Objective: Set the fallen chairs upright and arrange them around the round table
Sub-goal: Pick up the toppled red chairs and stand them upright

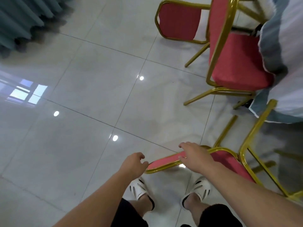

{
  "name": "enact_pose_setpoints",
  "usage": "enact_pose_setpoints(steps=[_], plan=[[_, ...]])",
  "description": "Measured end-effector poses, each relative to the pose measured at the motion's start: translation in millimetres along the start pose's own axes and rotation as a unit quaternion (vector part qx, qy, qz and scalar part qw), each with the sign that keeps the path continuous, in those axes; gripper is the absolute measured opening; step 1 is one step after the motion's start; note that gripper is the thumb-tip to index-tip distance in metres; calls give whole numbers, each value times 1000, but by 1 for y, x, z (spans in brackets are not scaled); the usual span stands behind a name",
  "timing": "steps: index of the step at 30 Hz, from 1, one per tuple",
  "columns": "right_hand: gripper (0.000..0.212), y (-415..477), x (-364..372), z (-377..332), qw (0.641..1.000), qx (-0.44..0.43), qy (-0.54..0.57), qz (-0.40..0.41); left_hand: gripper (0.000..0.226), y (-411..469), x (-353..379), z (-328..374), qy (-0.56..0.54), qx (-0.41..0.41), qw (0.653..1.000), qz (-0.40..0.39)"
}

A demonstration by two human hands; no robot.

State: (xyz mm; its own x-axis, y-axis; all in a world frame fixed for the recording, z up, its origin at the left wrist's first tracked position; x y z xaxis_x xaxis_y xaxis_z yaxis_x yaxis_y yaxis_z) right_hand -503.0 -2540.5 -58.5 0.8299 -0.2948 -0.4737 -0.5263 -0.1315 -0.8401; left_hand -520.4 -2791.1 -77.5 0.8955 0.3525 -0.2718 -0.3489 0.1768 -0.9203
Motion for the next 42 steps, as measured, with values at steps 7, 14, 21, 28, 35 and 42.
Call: enact_pose_setpoints(steps=[7, 14, 21, 28, 35, 42], plan=[[50, 79, 57, 33, 999, -42, 12, 2, 49, 94, 62, -7, -42, 3, 999, -12], [53, 148, 137, 46, 997, -64, -21, -31, 60, 169, 120, -37, -24, 19, 999, -32], [32, 204, 185, 43, 985, -38, -159, -53, 46, 219, 156, -77, 50, -10, 995, -83], [32, 220, 195, 44, 972, 27, -218, -79, 40, 226, 153, -80, 150, 12, 983, -101], [26, 187, 181, 57, 974, 48, -199, -100, 33, 187, 147, -63, 175, 40, 979, -93], [21, 118, 149, 70, 981, 36, -163, -101, 47, 115, 136, -38, 150, 75, 979, -114]])
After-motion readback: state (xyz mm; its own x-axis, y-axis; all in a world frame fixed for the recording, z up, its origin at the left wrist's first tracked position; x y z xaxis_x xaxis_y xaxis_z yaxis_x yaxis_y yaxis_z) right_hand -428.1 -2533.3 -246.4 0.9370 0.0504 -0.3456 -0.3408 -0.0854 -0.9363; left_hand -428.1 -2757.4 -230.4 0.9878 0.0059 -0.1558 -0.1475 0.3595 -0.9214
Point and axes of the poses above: each hand's wrist, its own y-axis towards the middle knuckle, its own x-axis out of the palm, z = x × y, the point moved 5 cm from there along y, towards the middle knuckle, and after that the axes turned 14 degrees about -z, right-handed, at the moved point
